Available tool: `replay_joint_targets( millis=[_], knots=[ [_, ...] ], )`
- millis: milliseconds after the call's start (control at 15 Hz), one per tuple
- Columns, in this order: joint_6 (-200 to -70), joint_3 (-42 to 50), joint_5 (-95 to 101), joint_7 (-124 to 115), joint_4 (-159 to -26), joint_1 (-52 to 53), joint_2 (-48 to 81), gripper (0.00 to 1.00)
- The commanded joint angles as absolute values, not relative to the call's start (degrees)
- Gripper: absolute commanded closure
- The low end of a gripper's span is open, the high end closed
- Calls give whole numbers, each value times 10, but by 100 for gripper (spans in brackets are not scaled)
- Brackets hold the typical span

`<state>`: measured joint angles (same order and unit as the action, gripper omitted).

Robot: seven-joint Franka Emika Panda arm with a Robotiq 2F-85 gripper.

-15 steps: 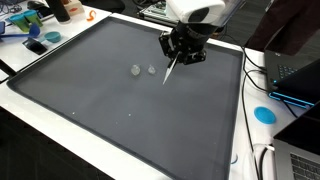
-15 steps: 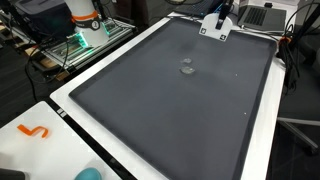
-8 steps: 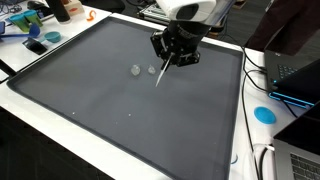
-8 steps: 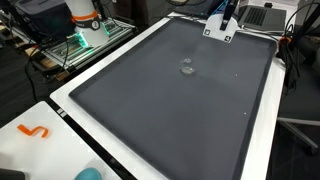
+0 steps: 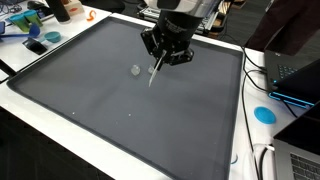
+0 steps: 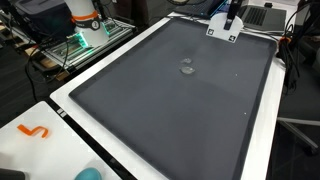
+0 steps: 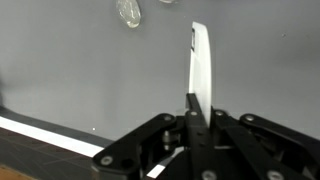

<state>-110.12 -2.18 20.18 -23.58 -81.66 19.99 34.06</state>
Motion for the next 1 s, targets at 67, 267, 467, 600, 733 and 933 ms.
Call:
replay_joint_targets(
  millis=[67,267,467,600,733,933],
  knots=[
    [-1116,-23,161,-234,-816,178,336,99],
    [-1131,-24,129,-230,-824,159,329,99],
    [-1154,-24,103,-222,-833,143,321,99],
    [-1173,-24,85,-215,-843,129,314,99],
    [-1188,-25,68,-205,-853,117,306,99],
    [-1200,-27,43,-180,-870,99,292,99]
  ],
)
